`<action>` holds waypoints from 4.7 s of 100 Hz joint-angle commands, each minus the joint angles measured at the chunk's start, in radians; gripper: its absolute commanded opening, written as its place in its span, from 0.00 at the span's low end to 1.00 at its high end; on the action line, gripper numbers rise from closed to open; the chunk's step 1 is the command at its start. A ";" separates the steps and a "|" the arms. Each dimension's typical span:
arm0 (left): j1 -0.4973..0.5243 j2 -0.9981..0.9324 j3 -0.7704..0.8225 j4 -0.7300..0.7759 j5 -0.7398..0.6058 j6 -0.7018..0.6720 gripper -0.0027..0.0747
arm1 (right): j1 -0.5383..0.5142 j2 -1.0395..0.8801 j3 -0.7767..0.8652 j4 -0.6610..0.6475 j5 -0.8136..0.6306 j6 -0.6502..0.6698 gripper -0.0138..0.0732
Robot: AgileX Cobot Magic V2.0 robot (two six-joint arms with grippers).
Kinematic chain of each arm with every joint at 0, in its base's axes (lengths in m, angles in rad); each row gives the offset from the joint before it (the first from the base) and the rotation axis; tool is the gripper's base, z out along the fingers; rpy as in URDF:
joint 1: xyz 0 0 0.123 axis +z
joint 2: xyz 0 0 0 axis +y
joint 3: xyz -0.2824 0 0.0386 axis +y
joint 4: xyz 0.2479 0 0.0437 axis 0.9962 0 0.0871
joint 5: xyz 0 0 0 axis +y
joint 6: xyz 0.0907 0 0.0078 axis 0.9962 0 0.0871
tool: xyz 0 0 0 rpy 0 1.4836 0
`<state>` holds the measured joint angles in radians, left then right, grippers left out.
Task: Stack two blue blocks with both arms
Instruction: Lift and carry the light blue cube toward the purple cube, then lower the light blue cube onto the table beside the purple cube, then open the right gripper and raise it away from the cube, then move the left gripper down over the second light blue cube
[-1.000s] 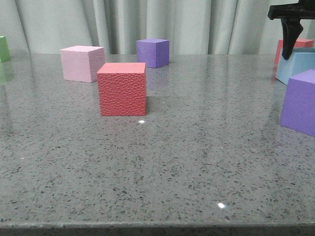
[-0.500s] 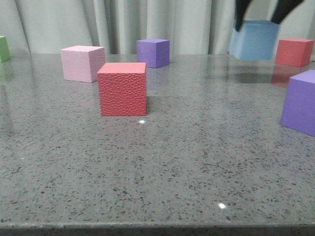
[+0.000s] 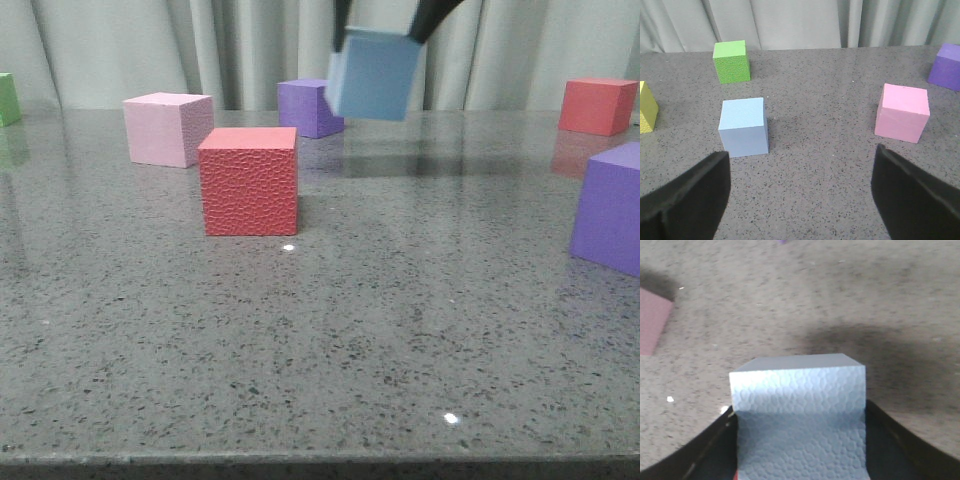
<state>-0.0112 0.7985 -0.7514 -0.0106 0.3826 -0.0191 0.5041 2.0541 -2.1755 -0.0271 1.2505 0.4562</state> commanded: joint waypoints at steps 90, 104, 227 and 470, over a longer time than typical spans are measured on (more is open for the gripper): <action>0.002 -0.002 -0.039 -0.002 -0.075 -0.007 0.76 | 0.065 0.157 -0.246 0.018 -0.004 0.101 0.53; 0.002 -0.002 -0.039 -0.002 -0.077 -0.007 0.76 | 0.065 0.157 -0.246 0.020 -0.036 0.101 0.63; 0.002 -0.002 -0.039 -0.003 -0.069 -0.013 0.76 | 0.132 0.002 -0.350 -0.070 0.074 -0.037 0.80; 0.176 0.845 -0.947 0.038 0.681 0.012 0.79 | 0.133 -1.165 1.091 -0.118 -0.550 -0.065 0.80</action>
<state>0.1496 1.6662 -1.6597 0.0338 1.0904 -0.0225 0.6403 0.9048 -1.0610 -0.1333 0.7770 0.4010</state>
